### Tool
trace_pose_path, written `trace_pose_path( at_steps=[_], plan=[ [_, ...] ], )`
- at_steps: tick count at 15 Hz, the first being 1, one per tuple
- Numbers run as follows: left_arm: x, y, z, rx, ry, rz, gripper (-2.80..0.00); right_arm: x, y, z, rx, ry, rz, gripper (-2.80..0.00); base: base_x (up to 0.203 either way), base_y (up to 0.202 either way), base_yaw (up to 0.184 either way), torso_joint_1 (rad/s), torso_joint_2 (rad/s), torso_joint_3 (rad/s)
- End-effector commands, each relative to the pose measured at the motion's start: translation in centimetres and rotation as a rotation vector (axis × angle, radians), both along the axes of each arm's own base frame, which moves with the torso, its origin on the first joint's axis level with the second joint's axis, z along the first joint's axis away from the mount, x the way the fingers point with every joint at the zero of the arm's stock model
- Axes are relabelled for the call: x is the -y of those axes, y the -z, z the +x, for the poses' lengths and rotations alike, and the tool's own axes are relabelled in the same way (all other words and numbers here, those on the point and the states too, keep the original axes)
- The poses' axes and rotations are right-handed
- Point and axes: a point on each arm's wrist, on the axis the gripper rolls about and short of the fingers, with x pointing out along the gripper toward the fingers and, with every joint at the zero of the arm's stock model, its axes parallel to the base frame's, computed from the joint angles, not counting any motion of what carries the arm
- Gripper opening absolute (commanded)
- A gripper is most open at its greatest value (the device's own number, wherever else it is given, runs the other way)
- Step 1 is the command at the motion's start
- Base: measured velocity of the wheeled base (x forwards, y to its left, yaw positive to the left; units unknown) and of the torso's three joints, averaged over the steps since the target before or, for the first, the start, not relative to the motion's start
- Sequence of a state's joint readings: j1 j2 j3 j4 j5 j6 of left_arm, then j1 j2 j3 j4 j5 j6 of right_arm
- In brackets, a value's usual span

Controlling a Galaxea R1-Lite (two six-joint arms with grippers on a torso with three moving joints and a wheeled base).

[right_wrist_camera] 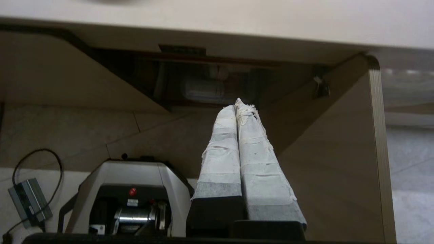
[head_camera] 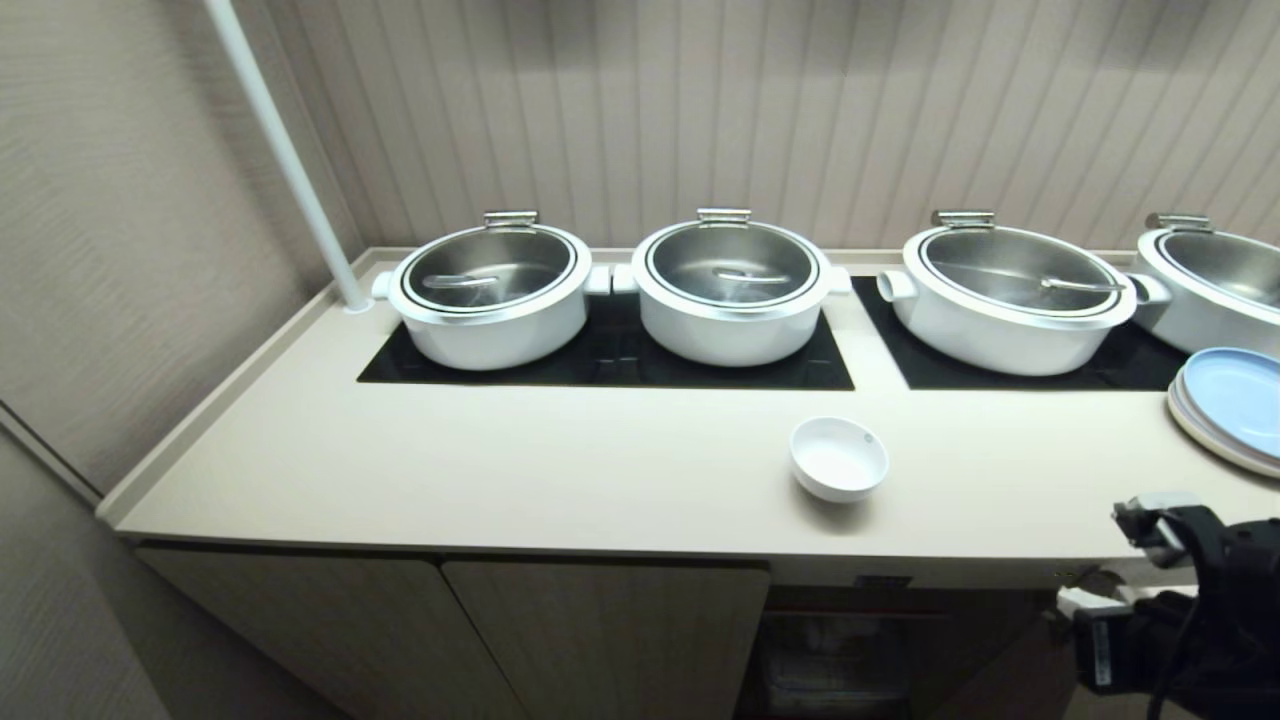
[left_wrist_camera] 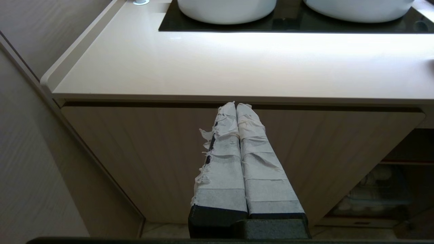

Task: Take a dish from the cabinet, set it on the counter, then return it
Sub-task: Pick up the bowl from the table

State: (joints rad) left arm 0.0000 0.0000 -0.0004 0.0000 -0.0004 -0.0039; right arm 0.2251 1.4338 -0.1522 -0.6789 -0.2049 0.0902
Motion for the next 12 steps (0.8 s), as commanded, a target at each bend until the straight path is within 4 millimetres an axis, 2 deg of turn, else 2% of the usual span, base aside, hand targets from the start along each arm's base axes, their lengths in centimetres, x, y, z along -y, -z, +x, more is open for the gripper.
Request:
trace_pose_path(
  at_steps=[1,4,6,9,12],
  plan=[
    [0.0,0.0,0.0,0.001,0.000,-0.001,-2.80,0.3,0.6,-1.2,-0.019,0.006,-0.005,-2.80,0.000,0.000,0.000,0.000,0.00,0.000],
    [0.0,0.0,0.0,0.001,0.000,-0.001,-2.80,0.9,1.5,-3.4,-0.021,0.003,-0.010,-2.80,0.000,0.000,0.000,0.000,0.00,0.000],
    [0.0,0.0,0.0,0.000,0.000,-0.001,-2.80,1.1,1.1,-3.6,0.007,0.016,-0.005,-2.80,0.000,0.000,0.000,0.000,0.00,0.000],
    [0.0,0.0,0.0,0.001,0.000,-0.001,-2.80,1.7,1.5,-4.9,-0.069,0.027,-0.036,-2.80,0.000,0.000,0.000,0.000,0.00,0.000],
    [0.0,0.0,0.0,0.000,0.000,-0.001,-2.80,2.7,1.7,-7.2,-0.148,0.047,-0.066,-2.80,0.000,0.000,0.000,0.000,0.00,0.000]
  ],
)
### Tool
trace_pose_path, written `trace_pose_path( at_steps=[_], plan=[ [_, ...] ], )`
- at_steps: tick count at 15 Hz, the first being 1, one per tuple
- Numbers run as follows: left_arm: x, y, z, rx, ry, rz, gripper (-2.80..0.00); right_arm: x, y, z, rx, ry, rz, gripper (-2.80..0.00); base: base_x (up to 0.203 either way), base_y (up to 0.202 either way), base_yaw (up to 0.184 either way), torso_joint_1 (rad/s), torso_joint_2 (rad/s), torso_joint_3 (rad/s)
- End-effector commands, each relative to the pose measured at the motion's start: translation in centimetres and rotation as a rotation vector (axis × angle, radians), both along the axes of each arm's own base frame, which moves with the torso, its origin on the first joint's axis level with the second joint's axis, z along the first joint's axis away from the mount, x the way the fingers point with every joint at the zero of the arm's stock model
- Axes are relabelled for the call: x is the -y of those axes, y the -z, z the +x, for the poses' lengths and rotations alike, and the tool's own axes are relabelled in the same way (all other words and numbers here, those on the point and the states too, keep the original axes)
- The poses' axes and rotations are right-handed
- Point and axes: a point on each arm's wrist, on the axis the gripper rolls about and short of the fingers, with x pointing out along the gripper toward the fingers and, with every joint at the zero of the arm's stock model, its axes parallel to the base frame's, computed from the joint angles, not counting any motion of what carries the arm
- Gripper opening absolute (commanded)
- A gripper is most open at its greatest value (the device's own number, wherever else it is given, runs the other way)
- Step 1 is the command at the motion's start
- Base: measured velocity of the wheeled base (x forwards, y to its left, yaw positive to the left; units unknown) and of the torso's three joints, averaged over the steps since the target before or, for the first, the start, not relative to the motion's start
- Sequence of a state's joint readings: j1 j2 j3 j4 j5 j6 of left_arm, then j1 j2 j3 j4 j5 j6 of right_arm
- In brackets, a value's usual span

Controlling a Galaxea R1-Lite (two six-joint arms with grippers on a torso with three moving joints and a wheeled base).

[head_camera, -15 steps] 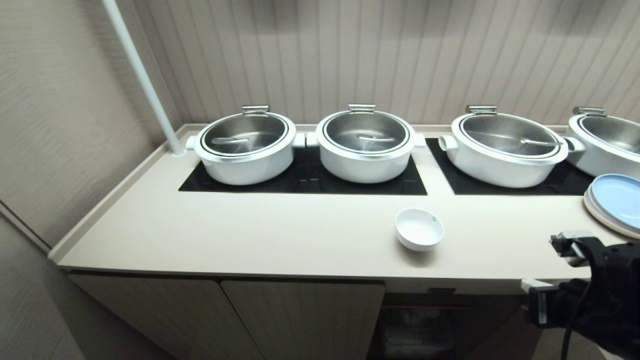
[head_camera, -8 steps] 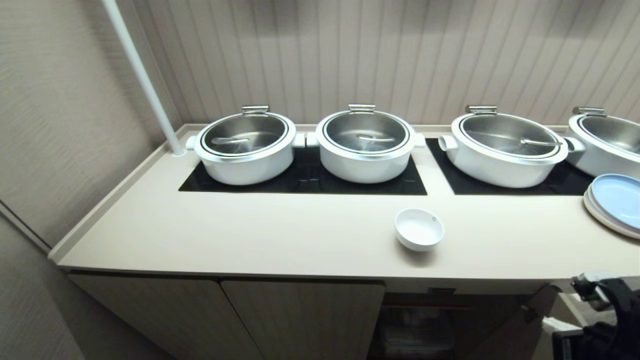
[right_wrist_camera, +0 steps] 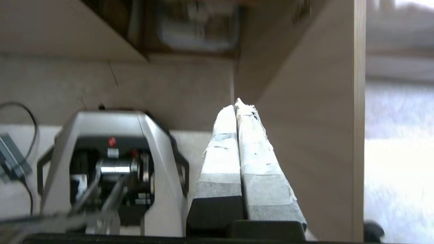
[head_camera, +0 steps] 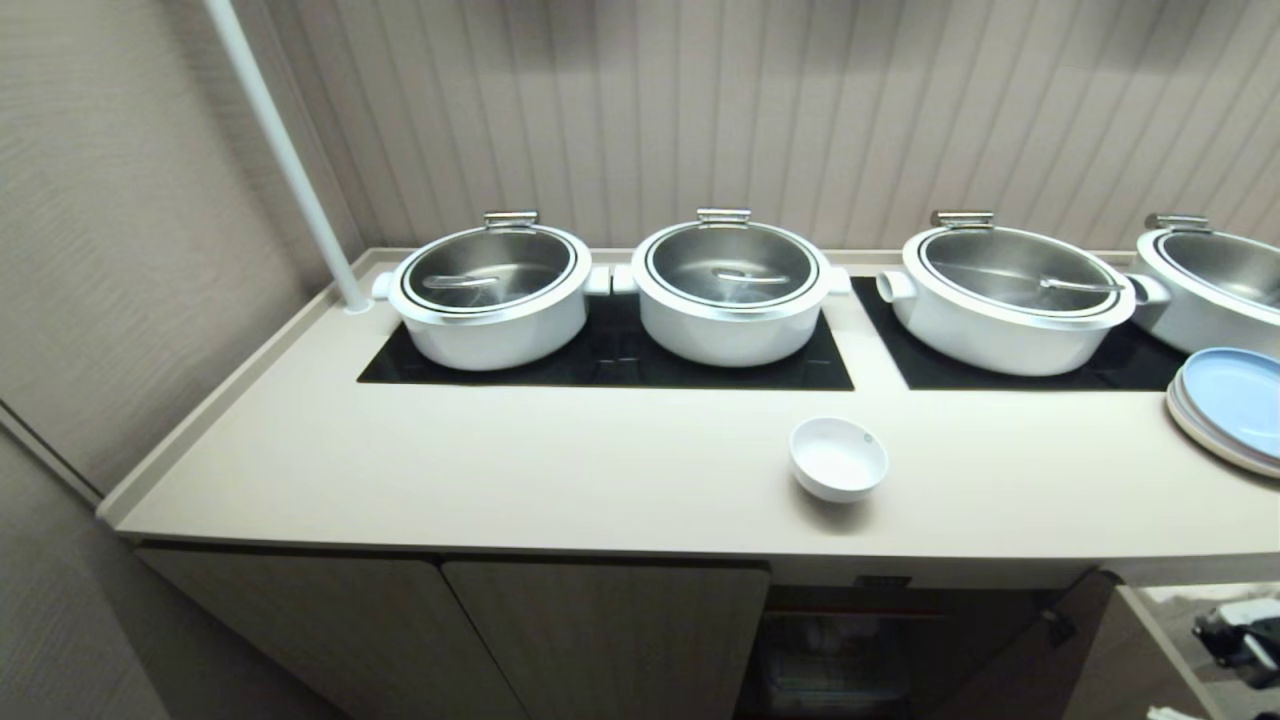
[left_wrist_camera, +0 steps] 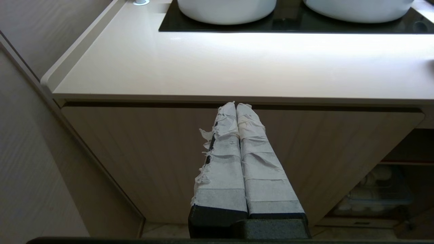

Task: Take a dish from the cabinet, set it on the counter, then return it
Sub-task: Pick up the bowl from the table

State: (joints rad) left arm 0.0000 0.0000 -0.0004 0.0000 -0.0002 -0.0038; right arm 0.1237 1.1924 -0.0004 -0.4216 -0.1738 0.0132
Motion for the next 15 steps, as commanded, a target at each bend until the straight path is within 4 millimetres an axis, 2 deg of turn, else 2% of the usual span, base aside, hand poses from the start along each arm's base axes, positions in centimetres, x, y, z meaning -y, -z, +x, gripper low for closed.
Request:
trace_pose_path(
  at_steps=[1,6,15],
  plan=[
    [0.0,0.0,0.0,0.001,0.000,-0.001,-2.80,0.3,-0.4,-1.2,0.034,0.014,0.004,-2.80,0.000,0.000,0.000,0.000,0.00,0.000],
    [0.0,0.0,0.0,0.000,0.000,-0.001,-2.80,0.6,-0.2,-3.7,0.009,-0.028,-0.018,-2.80,0.000,0.000,0.000,0.000,0.00,0.000],
    [0.0,0.0,0.0,0.002,0.000,-0.001,-2.80,0.7,-0.4,-7.8,0.225,-0.143,0.007,-2.80,0.000,0.000,0.000,0.000,0.00,0.000]
  ],
)
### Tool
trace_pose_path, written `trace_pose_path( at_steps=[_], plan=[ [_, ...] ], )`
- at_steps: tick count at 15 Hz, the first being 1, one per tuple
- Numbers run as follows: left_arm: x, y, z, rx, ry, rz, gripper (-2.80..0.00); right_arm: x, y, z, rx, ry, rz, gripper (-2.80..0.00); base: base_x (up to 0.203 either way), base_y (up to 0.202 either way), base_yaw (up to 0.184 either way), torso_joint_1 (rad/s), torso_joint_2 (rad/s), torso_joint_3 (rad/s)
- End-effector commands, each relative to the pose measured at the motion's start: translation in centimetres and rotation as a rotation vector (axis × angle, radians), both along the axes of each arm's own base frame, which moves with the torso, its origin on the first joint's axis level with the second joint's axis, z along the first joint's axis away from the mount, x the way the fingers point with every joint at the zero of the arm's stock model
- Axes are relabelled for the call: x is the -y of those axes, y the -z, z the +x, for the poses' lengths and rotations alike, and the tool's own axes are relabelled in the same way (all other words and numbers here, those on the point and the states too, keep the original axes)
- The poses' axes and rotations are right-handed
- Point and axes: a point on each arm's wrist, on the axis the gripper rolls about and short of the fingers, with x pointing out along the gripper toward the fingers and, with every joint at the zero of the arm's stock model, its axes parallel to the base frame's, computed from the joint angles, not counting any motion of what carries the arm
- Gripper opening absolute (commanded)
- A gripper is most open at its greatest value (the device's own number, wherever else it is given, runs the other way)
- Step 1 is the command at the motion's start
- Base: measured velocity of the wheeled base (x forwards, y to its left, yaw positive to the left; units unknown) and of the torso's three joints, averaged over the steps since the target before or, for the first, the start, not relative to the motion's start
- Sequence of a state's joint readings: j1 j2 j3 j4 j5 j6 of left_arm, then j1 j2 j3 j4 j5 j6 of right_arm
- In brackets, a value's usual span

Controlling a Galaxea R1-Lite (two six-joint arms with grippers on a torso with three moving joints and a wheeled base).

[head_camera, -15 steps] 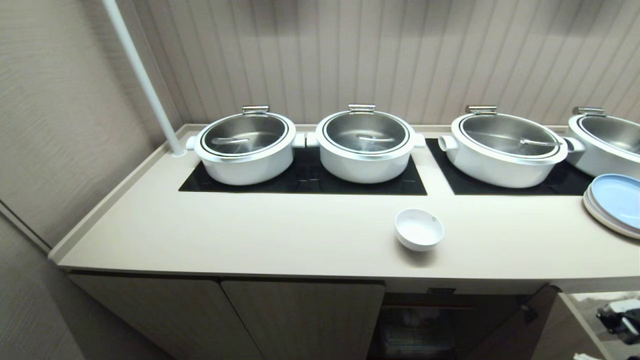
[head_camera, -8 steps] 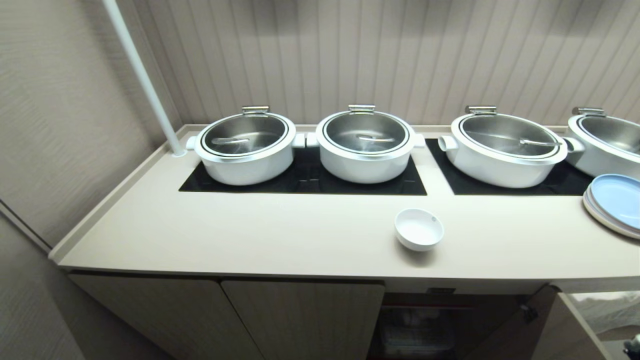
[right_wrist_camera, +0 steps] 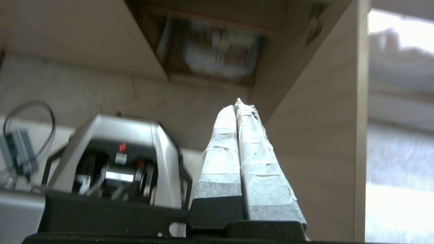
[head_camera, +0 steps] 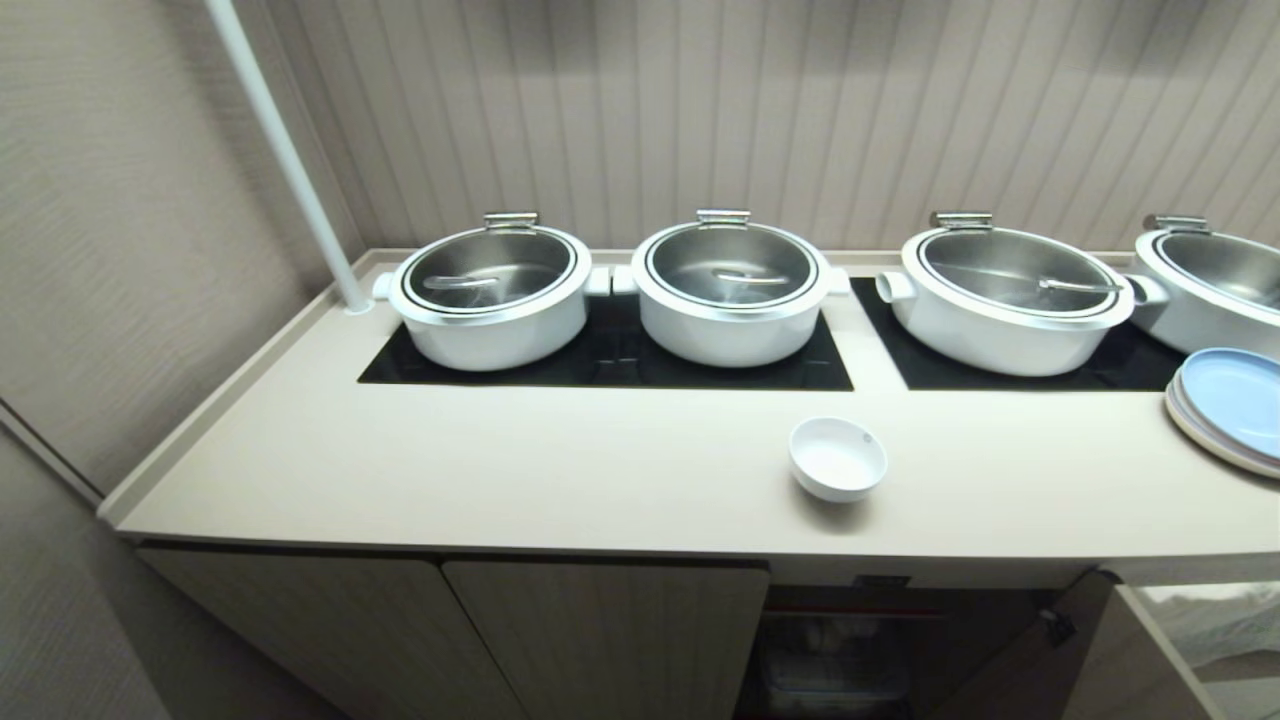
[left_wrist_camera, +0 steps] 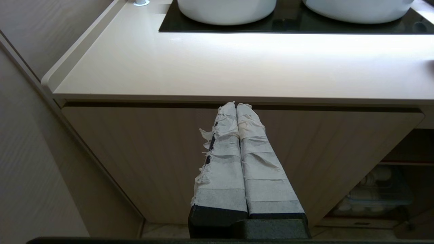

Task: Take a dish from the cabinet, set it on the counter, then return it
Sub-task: Pick up the bowl from the table

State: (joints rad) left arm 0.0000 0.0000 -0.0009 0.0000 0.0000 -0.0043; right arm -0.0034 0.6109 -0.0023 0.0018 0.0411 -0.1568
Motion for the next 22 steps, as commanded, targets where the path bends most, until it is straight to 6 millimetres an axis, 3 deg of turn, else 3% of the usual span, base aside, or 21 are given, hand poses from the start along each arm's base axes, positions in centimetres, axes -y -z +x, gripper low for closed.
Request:
trace_pose_path(
  at_steps=[1,12,22],
  plan=[
    [0.0,0.0,0.0,0.001,0.000,0.000,-2.80,0.0,-0.2,-1.0,0.126,0.004,0.000,-2.80,0.000,0.000,0.000,0.000,0.00,0.000],
    [0.0,0.0,0.0,-0.001,0.000,0.000,-2.80,0.0,-0.1,-4.6,0.590,-0.001,0.003,-2.80,0.000,0.000,0.000,0.000,0.00,0.000],
    [0.0,0.0,0.0,0.000,0.000,0.000,-2.80,0.0,0.0,-4.8,0.605,0.018,0.058,-2.80,0.000,0.000,0.000,0.000,0.00,0.000]
  ],
)
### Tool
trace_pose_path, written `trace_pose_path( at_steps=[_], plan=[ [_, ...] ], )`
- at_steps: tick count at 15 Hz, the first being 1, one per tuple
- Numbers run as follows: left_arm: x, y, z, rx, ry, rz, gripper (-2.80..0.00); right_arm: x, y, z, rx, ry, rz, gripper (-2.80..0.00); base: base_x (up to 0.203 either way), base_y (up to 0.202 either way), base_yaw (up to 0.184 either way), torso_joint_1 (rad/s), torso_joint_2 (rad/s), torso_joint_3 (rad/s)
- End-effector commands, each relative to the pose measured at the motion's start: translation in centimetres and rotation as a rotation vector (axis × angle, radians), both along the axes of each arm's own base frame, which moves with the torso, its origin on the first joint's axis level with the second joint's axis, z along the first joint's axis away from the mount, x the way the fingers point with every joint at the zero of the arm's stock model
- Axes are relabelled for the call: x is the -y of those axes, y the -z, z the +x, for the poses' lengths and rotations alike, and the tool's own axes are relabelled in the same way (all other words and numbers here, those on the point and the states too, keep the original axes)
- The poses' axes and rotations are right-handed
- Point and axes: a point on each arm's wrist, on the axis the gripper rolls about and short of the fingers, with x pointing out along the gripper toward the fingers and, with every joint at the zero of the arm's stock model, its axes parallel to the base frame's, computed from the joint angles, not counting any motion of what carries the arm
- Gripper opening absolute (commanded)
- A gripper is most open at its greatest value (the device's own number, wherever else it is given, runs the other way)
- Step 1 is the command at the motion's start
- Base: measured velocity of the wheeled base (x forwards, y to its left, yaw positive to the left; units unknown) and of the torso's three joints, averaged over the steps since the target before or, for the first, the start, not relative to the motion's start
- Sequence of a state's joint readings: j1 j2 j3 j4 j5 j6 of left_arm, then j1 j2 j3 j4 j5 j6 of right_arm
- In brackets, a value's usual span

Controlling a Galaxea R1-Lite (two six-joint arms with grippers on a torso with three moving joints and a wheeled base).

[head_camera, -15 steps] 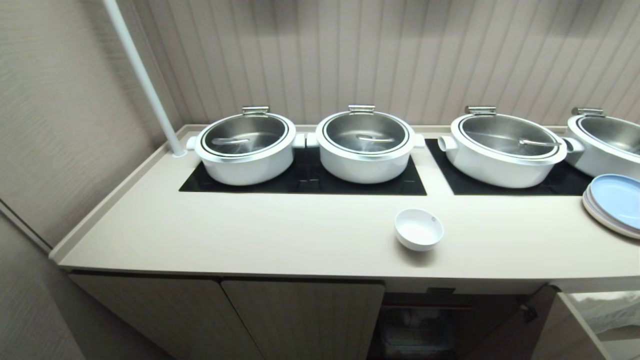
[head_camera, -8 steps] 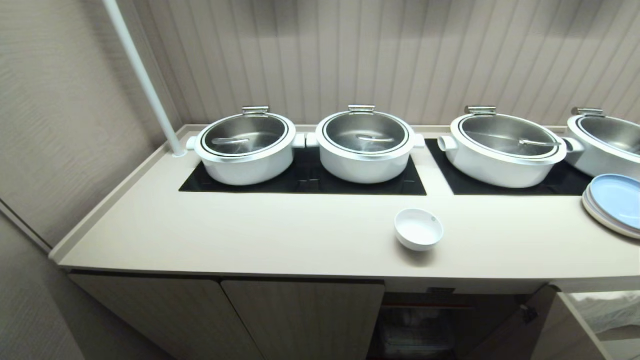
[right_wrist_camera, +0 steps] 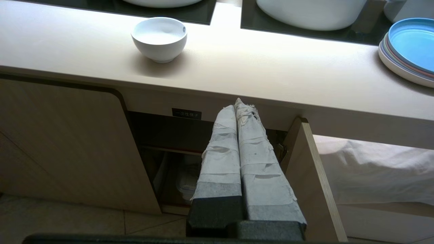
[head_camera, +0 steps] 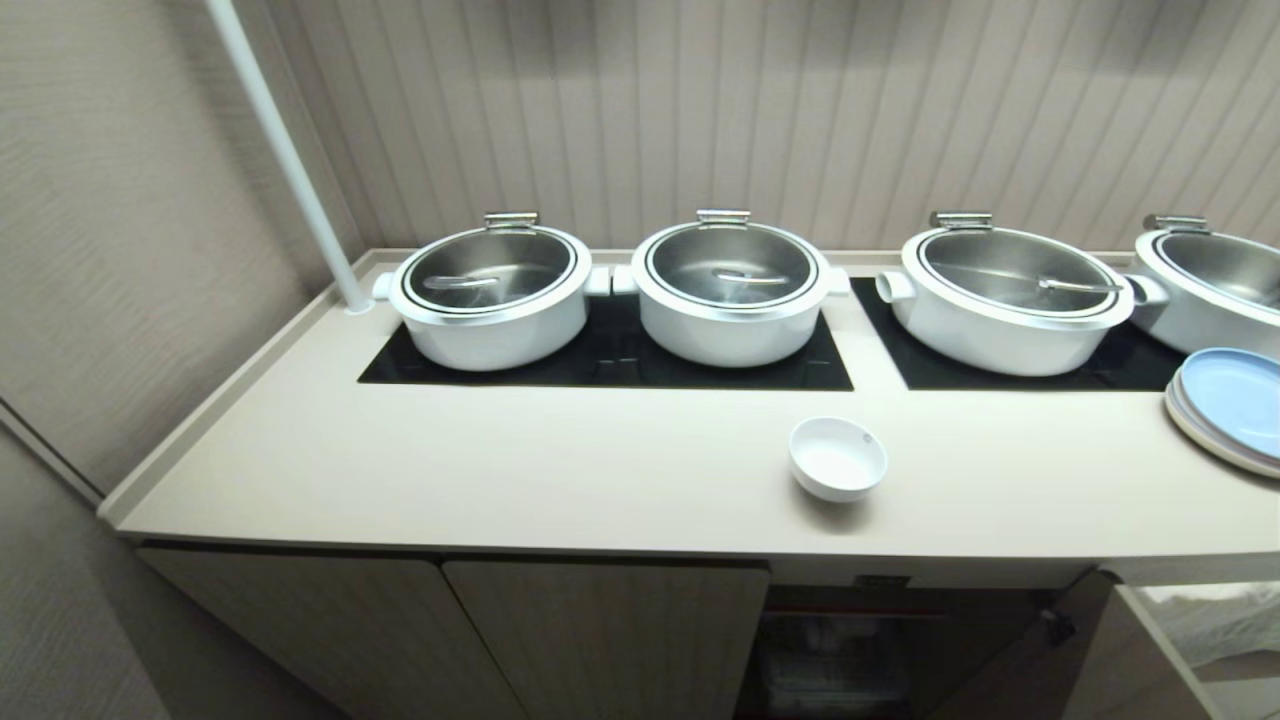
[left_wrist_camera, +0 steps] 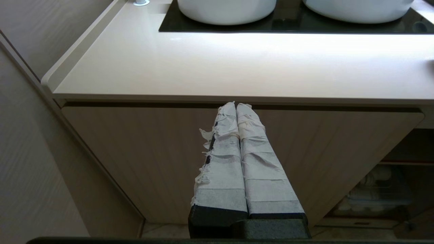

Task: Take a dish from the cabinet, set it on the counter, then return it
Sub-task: Pick up the bowl from the table

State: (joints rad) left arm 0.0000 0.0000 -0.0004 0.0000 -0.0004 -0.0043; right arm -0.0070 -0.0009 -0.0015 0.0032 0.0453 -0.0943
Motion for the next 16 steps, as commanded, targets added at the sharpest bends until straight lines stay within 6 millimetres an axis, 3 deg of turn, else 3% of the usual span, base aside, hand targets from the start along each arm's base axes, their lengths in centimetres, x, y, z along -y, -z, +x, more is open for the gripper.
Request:
trace_pose_path(
  at_steps=[1,16],
  plan=[
    [0.00,-0.02,-0.01,0.001,0.000,0.000,-2.80,0.00,0.03,0.02,-0.002,-0.001,-0.001,-2.80,0.000,0.000,0.000,0.000,0.00,0.000],
    [0.00,0.01,0.00,0.000,0.000,0.000,-2.80,0.00,0.04,0.02,-0.002,-0.001,-0.002,-2.80,0.000,0.000,0.000,0.000,0.00,0.000]
  ],
)
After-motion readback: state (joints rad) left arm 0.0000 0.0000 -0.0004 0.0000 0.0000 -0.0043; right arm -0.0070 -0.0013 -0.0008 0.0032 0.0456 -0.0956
